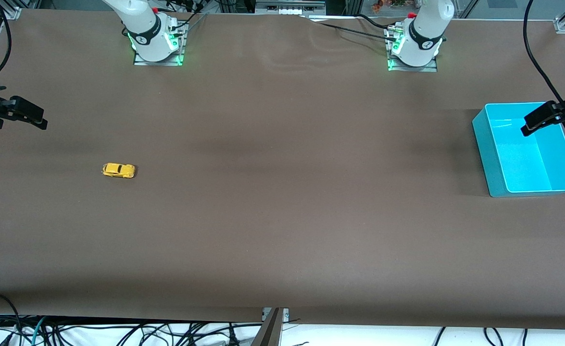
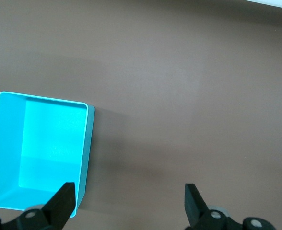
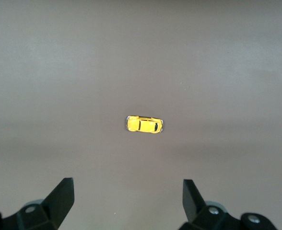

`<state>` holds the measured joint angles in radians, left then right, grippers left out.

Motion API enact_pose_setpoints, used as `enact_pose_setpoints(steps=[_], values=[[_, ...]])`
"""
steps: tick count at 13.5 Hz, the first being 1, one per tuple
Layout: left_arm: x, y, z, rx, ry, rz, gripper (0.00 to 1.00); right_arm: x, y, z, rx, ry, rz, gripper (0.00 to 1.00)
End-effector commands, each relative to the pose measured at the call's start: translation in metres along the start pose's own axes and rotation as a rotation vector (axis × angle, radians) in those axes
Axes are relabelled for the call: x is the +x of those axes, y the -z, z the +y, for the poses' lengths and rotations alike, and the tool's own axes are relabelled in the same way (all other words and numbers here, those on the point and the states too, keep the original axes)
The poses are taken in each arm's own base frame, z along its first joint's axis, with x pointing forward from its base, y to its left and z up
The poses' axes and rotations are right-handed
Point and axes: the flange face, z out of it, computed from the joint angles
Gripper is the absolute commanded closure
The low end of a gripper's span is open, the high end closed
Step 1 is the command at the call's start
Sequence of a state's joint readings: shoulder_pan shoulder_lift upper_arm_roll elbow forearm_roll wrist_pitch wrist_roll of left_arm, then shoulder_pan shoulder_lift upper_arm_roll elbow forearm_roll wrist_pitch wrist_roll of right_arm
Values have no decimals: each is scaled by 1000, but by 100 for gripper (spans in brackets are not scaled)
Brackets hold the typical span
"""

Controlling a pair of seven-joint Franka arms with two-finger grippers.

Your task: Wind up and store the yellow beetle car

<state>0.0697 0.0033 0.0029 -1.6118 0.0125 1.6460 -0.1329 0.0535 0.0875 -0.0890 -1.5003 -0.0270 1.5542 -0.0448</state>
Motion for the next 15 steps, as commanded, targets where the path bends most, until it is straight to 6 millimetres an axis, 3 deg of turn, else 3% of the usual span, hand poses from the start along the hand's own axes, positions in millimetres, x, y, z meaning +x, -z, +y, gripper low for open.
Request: enact_pose_setpoints(steps=[1, 6, 9, 12, 15], values=[[4, 6, 2, -21, -17, -1, 0, 0, 1, 0, 14, -11, -1, 0], [4, 6, 1, -21, -15, -1, 0, 0, 2, 0, 14, -17, 0, 0], [4, 6, 0, -21, -14, -1, 0, 1, -4, -11, 9, 2, -13, 0], [4, 6, 0, -21, -14, -1, 0, 7, -33, -16, 18, 17, -109, 0], [4, 6, -1, -20, -14, -1, 0, 7, -39, -19, 24, 37, -140, 0]])
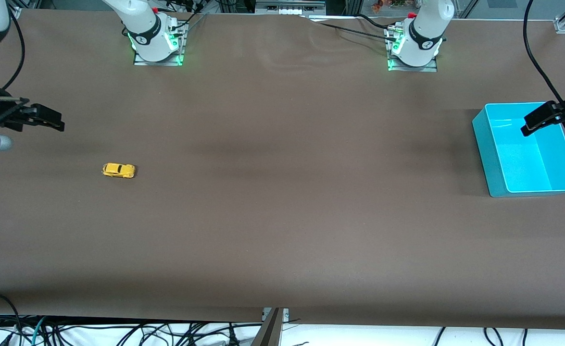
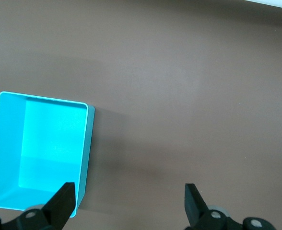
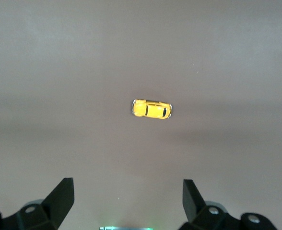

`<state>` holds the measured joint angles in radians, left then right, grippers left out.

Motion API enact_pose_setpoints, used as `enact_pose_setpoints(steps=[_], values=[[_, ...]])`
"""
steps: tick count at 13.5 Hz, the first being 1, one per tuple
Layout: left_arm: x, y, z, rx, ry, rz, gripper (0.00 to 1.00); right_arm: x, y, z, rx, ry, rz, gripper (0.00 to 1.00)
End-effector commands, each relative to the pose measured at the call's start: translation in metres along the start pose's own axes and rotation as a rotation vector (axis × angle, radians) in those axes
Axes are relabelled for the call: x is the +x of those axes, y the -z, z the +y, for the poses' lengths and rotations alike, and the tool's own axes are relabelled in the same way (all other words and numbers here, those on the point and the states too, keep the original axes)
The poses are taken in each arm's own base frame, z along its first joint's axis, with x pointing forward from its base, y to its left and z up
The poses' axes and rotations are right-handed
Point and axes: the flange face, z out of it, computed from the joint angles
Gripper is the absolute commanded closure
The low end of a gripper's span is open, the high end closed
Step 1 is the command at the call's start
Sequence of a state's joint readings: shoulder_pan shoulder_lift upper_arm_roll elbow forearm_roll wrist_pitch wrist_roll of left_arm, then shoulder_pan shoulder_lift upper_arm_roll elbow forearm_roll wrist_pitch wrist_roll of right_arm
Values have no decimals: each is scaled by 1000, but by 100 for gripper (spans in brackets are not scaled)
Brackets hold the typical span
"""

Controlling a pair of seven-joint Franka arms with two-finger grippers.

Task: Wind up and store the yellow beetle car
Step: 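Reach the right gripper down over the yellow Beetle car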

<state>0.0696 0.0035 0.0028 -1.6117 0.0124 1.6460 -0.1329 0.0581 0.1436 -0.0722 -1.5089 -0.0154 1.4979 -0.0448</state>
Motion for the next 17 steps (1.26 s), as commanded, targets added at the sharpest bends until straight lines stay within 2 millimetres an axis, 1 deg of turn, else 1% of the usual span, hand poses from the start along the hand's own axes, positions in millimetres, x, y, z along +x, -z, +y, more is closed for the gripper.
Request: enact_pose_setpoints(steps=[1, 3, 4, 7, 9, 11, 14, 17], values=[[4, 6, 0, -20, -14, -1, 0, 0, -6, -7, 10, 69, -41, 0], [4, 6, -1, -21, -14, -1, 0, 16, -35, -10, 17, 282, -92, 0], [4, 6, -1, -20, -14, -1, 0, 28, -57, -10, 25, 389, -120, 0], [4, 6, -1, -20, -14, -1, 0, 56, -105, -11, 41, 668, -133, 0], [4, 6, -1, -20, -14, -1, 0, 68, -144, -10, 40, 861, -98, 0], [4, 6, 0, -20, -14, -1, 0, 69, -184, -6, 31, 998, -67, 0], [3, 6, 3, -19, -20, -1, 0, 65, -227, -6, 10, 1165, -27, 0], [3, 6, 3, -19, -22, -1, 0, 54, -278, -7, -34, 1286, 34, 0]])
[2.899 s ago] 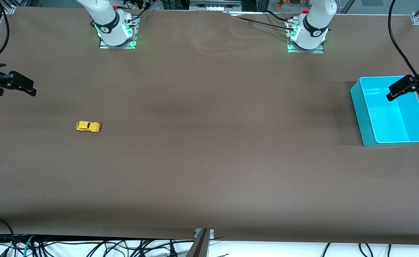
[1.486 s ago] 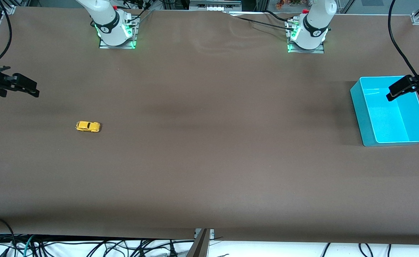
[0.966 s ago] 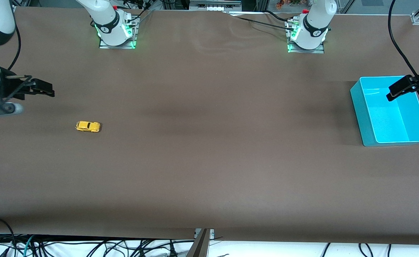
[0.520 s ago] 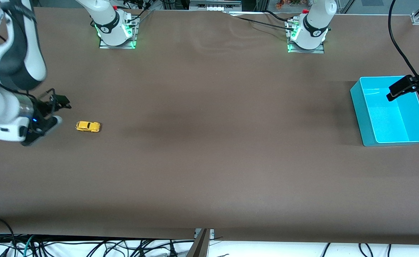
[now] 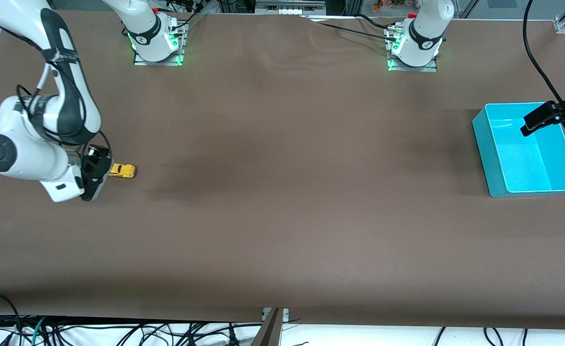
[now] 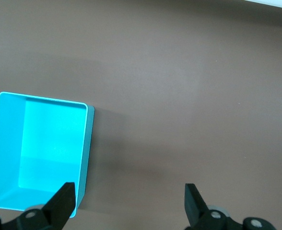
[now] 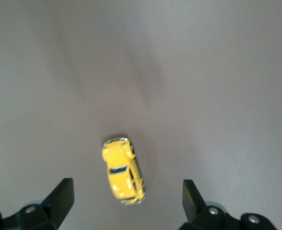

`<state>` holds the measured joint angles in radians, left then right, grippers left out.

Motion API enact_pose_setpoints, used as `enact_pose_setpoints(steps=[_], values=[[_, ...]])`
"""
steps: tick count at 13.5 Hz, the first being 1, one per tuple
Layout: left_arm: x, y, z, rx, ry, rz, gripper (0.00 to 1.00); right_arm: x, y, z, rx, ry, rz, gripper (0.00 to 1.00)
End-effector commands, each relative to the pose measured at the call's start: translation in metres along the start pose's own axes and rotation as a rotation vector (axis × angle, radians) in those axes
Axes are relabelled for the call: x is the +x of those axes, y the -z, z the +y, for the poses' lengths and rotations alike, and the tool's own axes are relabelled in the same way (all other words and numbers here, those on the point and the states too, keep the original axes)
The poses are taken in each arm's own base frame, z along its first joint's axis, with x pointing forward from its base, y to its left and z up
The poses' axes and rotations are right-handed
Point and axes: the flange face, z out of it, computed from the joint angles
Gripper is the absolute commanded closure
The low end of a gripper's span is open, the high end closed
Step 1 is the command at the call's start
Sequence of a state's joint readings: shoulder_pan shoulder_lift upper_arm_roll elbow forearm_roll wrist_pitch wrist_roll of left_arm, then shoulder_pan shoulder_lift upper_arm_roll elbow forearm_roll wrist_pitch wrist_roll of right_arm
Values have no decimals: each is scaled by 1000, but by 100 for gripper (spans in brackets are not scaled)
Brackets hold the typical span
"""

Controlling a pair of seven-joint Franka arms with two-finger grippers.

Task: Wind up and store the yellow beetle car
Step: 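Reach the right gripper down over the yellow Beetle car, then close the right gripper on the yellow car, pressing it down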

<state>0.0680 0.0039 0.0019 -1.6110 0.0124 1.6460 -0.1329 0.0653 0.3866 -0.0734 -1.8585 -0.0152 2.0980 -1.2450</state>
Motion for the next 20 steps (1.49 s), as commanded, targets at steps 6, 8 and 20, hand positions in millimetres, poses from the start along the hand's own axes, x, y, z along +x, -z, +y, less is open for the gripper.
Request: enact_pose_setpoints(steps=[6, 8, 20], values=[[4, 6, 1, -22, -17, 0, 0, -25, -78, -39, -136, 254, 37, 1], [4, 17, 1, -23, -17, 21, 0, -44, -76, -34, -141, 279, 32, 1], [9, 14, 1, -22, -16, 18, 0, -75, -99, -45, -139, 310, 30, 2]])
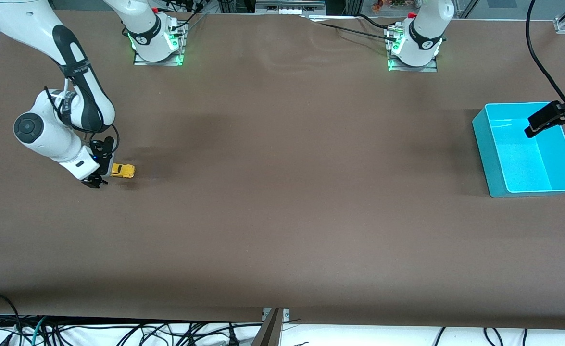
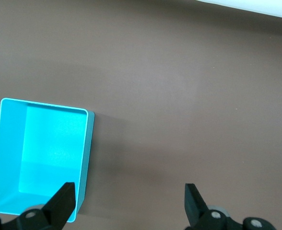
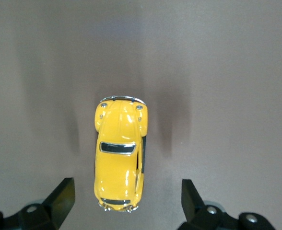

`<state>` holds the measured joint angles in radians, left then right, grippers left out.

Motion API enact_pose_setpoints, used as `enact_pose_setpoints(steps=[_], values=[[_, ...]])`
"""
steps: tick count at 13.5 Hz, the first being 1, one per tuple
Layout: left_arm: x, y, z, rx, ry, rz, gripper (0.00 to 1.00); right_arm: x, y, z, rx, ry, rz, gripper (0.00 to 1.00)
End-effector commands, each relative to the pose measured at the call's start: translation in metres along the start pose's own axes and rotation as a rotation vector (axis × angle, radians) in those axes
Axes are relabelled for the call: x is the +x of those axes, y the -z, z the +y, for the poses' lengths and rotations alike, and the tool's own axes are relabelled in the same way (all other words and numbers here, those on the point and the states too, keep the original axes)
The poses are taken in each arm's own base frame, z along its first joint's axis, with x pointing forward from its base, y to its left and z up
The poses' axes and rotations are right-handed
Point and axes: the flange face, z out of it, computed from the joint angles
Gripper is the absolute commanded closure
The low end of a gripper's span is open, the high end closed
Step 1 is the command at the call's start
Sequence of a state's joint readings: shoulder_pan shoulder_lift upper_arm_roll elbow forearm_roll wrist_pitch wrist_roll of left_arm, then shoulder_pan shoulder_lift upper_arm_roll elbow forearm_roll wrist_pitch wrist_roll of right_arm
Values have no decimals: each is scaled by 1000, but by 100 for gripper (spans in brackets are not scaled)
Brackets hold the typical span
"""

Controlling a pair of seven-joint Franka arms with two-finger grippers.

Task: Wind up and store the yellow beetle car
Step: 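Close the right gripper on the yellow car, pressing it down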

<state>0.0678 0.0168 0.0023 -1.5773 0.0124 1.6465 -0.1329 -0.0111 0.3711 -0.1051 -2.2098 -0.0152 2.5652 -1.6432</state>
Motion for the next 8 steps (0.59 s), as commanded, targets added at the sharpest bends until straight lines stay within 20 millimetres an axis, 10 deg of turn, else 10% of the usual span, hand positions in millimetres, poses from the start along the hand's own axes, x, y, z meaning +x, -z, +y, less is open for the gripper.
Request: enact_pose_setpoints(steps=[1, 6, 8], values=[[3, 6, -1, -18, -15, -1, 0, 1, 6, -11, -12, 17, 11, 2], [4, 6, 0, -20, -13, -1, 0, 5, 3, -16, -6, 30, 14, 26], [4, 6, 1, -21, -11, -1, 0, 7, 3, -16, -6, 29, 14, 52]])
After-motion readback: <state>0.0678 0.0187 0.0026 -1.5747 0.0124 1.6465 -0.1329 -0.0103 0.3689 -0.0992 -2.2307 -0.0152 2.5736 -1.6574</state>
